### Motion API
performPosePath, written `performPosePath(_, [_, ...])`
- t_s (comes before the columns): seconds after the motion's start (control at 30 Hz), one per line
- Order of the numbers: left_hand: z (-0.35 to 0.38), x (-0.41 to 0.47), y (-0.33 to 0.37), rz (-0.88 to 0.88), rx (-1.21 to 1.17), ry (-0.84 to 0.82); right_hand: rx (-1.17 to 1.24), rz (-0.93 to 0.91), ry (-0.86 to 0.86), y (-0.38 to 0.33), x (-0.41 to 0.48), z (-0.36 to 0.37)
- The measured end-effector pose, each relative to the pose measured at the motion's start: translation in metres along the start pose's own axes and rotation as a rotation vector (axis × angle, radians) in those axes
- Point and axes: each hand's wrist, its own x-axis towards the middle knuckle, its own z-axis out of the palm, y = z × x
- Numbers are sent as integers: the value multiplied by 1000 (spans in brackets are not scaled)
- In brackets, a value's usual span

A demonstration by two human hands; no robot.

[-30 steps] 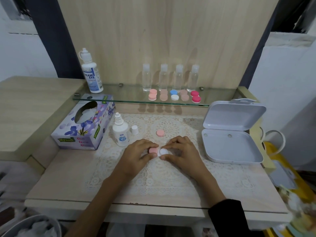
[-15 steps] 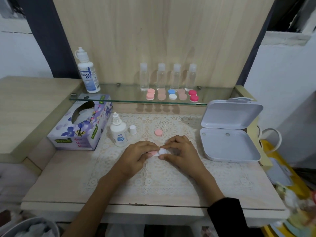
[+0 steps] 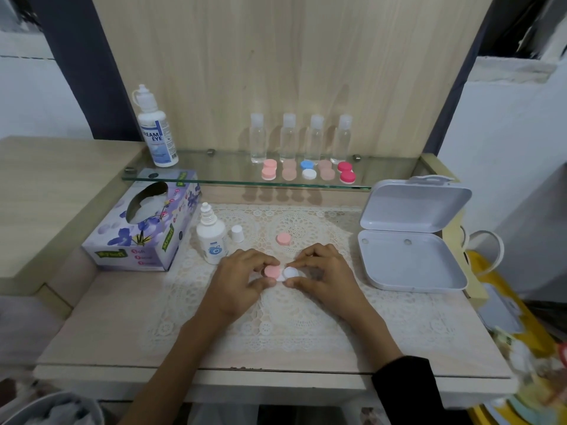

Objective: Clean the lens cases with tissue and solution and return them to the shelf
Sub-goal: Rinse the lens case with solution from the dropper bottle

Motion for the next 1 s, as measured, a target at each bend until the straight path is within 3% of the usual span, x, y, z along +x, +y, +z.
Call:
performPosePath(0.17, [-2, -1, -7, 112, -18, -75, 9, 7, -7, -1, -1, -1])
performPosePath(0.43, [-2, 0, 3, -13, 24, 10, 6, 10, -5, 0, 1, 0])
performPosePath(1.0, [3, -3, 3, -36, 63, 56, 7, 2, -2, 1, 0, 1])
